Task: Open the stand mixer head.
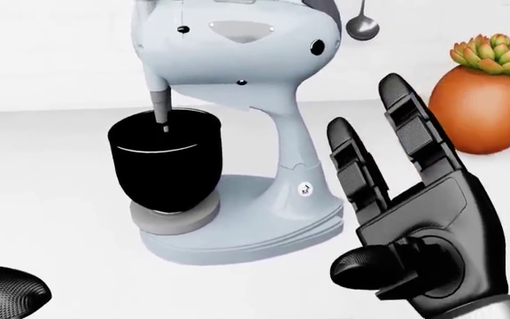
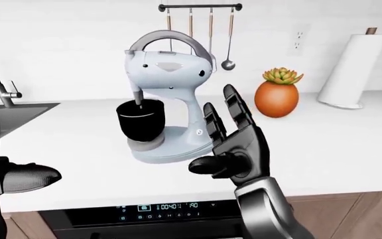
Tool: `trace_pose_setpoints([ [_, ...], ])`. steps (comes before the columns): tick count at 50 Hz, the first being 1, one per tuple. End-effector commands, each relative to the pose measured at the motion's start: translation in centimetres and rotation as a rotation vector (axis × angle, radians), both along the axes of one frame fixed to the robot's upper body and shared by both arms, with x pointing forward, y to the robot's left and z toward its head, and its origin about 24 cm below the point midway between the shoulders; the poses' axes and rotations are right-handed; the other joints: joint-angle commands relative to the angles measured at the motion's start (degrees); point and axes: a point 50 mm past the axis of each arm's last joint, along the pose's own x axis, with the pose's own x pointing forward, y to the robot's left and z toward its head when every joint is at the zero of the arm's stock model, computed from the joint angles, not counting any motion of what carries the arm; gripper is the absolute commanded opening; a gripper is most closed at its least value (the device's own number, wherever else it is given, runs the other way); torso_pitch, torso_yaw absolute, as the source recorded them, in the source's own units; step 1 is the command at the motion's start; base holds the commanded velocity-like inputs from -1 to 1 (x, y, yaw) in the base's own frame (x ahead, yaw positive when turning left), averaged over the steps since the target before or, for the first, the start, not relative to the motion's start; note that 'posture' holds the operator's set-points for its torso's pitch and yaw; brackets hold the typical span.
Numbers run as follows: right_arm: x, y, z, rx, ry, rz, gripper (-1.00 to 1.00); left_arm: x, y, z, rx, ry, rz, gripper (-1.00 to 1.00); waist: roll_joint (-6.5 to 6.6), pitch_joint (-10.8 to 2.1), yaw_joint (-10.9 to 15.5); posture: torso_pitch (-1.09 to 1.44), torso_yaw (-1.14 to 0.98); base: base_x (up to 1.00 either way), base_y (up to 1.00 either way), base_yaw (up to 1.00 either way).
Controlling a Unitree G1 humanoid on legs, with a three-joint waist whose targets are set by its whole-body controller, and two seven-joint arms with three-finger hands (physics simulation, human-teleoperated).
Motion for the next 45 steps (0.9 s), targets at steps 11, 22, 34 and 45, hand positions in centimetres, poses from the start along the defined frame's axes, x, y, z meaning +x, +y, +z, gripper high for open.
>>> trace_pose_setpoints([
  [11,0.6,0.5,-0.3,0.000,-0.016,0.005,1.00,-0.2,0.0,0.5,0.010,-0.037,0.006,1.00,0.34,0.32,0.1,-0.43,0.00,0.00,0.00,0.00],
  [22,1.0,0.7,-0.9,-0.011,0.003,0.008,1.00,-0.2,0.0,0.4,0.010,-0.036,0.007,1.00,0.47,0.24,0.3,-0.43,0.00,0.00,0.00,0.00],
  [34,0.9,1.2,-2.2,-0.037,0.024,0.017,1.00,-0.2,0.1,0.5,0.010,-0.038,0.011,1.00,0.55,0.15,0.4,-0.43,0.00,0.00,0.00,0.00],
  [45,1.2,1.1,-3.2,-0.051,0.041,0.007,1.00,-0.2,0.1,0.5,0.009,-0.037,0.011,1.00,0.65,0.07,0.5,-0.43,0.00,0.00,0.00,0.00],
])
